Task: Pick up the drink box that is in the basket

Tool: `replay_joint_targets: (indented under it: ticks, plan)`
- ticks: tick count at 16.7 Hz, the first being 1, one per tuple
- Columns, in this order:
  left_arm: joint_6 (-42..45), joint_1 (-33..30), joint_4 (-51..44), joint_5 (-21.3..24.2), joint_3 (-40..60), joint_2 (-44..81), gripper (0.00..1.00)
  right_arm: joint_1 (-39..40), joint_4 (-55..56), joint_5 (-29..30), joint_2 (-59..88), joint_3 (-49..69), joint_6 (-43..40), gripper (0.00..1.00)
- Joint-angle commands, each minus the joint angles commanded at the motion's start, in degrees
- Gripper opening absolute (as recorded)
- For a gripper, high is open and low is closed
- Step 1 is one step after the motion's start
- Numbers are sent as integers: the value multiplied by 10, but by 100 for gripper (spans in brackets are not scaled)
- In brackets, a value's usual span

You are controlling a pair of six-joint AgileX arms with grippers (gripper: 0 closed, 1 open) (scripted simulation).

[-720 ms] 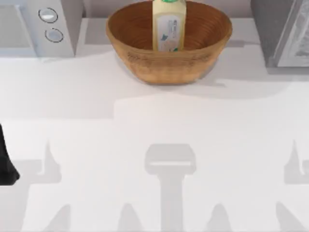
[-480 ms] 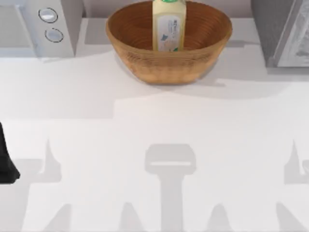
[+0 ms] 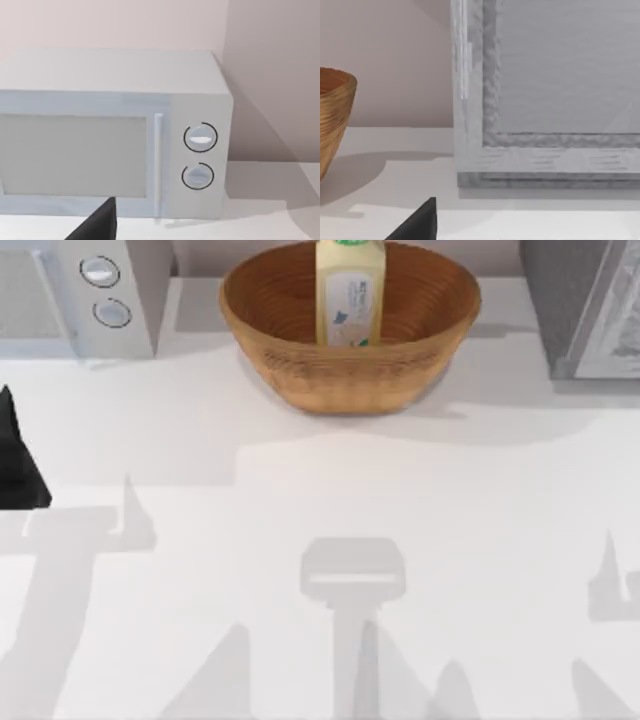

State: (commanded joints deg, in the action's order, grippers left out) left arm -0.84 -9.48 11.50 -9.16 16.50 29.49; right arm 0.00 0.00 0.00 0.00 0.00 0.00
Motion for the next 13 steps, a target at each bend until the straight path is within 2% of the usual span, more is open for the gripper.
replay_joint_targets:
  ticks: [13]
  plan:
    - [14, -234, 321, -216, 442, 736, 100, 0, 0, 0, 0, 0, 0, 100]
